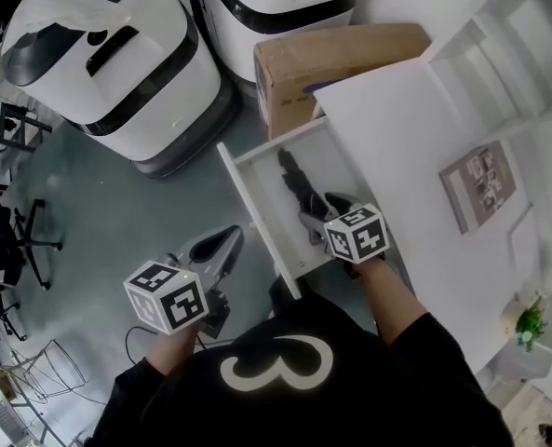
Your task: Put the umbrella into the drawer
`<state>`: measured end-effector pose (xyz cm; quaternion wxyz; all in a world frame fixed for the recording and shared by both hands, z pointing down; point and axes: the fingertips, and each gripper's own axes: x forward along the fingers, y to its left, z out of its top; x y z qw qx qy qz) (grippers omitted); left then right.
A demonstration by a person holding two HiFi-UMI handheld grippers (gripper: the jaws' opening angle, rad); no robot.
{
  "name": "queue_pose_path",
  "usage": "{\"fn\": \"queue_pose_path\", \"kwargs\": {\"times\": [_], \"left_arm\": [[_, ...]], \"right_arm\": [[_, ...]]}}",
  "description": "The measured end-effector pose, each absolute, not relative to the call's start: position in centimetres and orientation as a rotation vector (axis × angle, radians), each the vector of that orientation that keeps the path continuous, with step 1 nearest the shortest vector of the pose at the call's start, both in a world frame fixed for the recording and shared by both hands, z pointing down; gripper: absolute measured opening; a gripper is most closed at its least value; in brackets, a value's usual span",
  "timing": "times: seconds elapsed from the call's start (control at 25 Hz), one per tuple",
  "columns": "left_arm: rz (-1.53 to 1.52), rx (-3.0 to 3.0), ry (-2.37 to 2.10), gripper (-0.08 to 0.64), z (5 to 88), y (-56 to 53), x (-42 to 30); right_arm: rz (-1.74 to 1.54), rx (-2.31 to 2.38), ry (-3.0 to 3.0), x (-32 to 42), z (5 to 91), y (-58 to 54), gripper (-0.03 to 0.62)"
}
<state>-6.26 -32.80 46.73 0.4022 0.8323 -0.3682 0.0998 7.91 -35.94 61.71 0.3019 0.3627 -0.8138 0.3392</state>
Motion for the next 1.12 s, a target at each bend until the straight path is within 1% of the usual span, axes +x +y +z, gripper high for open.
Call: {"fn": "queue_pose_path", "kwargs": {"times": [0.08,0.12,0.24,0.32,0.36,0.4,0.52,0.56,0.64,0.76,1.12], "left_arm": [[0.242,2.133,-0.932,0.009,45.7,-32.2,-6.0],[0.236,2.146,-0.931,0.009,45.3,-31.8,-5.9],[0.211,2.177,-0.914,0.009,43.7,-30.4,-5.4],[0.197,2.207,-0.905,0.009,42.4,-29.3,-5.2],[0.192,2.225,-0.900,0.009,41.7,-28.7,-5.1],[0.189,2.244,-0.895,0.009,41.1,-28.3,-5.0],[0.184,2.296,-0.882,0.009,39.4,-26.9,-4.7],[0.181,2.309,-0.877,0.009,39.0,-26.5,-4.5],[0.171,2.330,-0.861,0.009,38.1,-25.3,-4.2],[0.153,2.358,-0.836,0.009,36.8,-23.6,-3.8],[0.134,2.467,-0.804,0.009,32.8,-19.6,-3.4]], "right_arm": [[0.845,0.973,-2.254,7.5,57.6,-35.5,0.308],[0.820,0.976,-2.305,7.2,55.4,-35.2,0.293],[0.739,0.985,-2.437,6.7,49.2,-33.7,0.215],[0.691,1.007,-2.489,6.7,46.0,-32.3,0.198],[0.674,1.024,-2.507,6.8,44.7,-31.5,0.198],[0.666,1.043,-2.527,6.9,43.6,-30.7,0.185],[0.708,1.082,-2.614,7.0,40.4,-28.4,0.102],[0.730,1.094,-2.646,7.0,39.3,-27.7,0.098],[0.734,1.129,-2.692,7.3,37.4,-26.4,0.070],[0.686,1.160,-2.738,7.5,35.0,-24.4,0.009],[0.625,1.177,-2.829,7.5,31.2,-19.1,0.003]]}}
